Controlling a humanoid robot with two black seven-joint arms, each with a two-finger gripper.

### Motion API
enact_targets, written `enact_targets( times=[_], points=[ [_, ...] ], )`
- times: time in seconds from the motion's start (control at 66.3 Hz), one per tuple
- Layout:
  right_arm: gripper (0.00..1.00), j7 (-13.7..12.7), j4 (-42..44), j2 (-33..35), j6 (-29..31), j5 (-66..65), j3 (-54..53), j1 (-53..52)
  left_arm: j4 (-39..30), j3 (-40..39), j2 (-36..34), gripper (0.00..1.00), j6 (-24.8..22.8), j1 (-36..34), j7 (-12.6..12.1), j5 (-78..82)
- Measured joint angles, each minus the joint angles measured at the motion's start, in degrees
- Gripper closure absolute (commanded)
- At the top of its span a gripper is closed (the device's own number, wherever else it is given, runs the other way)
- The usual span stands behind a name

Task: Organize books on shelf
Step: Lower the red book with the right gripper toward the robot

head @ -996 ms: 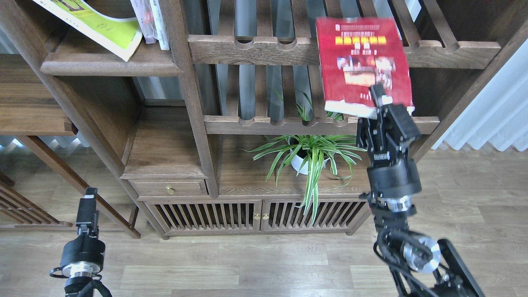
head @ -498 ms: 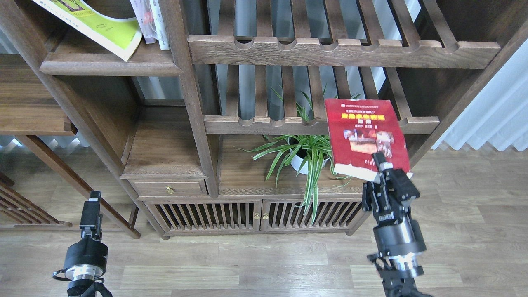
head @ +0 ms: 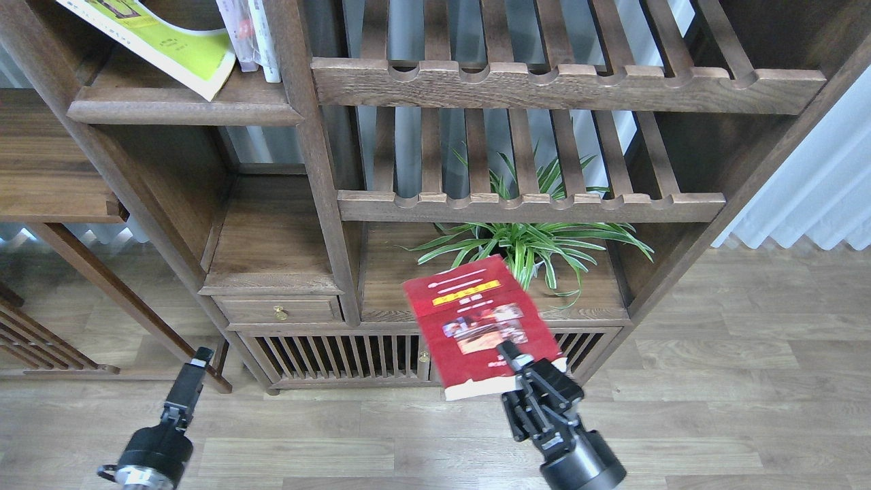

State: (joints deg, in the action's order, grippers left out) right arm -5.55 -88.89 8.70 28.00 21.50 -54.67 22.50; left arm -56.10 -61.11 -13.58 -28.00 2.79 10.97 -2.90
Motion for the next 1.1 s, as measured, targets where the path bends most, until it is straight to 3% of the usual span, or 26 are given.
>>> enact_targets(
  times=[0.181,0.468,0.739,0.83,1.026,1.101],
  points=[
    [0.91,-0.1,1.8,-0.7,0.0,-2.3,1.8,-1.7,2.3,-0.7,-1.2,0.00,0.0,-1.5,-2.2,-0.1],
    [0.91,-0.2,2.3,-0.8,0.0,-3.2,2.5,-2.5,2.6,0.2,-0.6,0.00,0.0,-0.7,-2.5,-1.3],
    [0.89,-1.8,4.6,-0.7,0.0,-4.0,5.6,-3.4,-3.3,1.1,-0.6,0.00,0.0,-1.5,-2.6,-6.1],
    [0.89,-2.0,5.5,-0.7,0.0,-4.7,6.2,-4.1,-6.8,2.5,-2.1,0.00,0.0,-1.6,-6.4,-9.4],
    [0.89,-2.1,6.0,-0.7,0.0,-5.0,6.5,-5.9,-8.2,3.3,-8.0,0.01,0.0,-1.9,-22.9,-9.9],
    [0.89,-2.1,6.1,-0.7,0.0,-5.0,6.5,-6.3,-8.7,3.7,-10.9,0.01,0.0,-2.5,-26.5,-9.8]
  ],
)
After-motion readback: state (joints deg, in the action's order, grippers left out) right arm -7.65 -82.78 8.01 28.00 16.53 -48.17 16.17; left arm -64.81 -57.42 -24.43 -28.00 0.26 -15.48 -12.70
